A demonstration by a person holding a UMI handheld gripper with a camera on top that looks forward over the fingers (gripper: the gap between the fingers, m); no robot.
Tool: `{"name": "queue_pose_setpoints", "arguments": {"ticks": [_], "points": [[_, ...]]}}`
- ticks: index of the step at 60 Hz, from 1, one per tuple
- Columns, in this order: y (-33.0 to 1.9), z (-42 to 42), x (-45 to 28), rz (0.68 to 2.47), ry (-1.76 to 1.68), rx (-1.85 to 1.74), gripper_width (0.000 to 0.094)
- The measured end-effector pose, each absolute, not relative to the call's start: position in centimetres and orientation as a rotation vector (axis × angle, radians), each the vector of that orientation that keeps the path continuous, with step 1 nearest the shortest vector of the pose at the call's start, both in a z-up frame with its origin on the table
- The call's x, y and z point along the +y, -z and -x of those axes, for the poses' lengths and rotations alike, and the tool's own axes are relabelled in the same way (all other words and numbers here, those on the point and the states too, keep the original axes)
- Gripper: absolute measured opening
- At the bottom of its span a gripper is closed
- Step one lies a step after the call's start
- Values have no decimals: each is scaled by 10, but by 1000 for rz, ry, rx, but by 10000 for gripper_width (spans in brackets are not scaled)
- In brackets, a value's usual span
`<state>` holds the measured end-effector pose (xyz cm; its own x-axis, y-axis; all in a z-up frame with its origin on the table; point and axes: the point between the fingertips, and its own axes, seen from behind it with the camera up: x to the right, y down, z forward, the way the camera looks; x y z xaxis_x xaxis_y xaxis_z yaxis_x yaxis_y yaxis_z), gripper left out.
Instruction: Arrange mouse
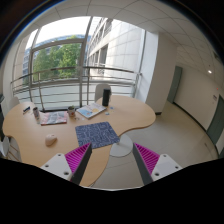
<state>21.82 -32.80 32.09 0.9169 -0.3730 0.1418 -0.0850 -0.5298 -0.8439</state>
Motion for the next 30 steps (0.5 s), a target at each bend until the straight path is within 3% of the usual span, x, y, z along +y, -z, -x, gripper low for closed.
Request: {"name": "queue_pose_setpoints", "arguments": {"ticks": [7,13,30], "points": [[-305,-214,-326,2143,381,324,851],[-273,-204,-325,2180,378,315,851],[-116,-93,-292,2299,196,227,849]]}}
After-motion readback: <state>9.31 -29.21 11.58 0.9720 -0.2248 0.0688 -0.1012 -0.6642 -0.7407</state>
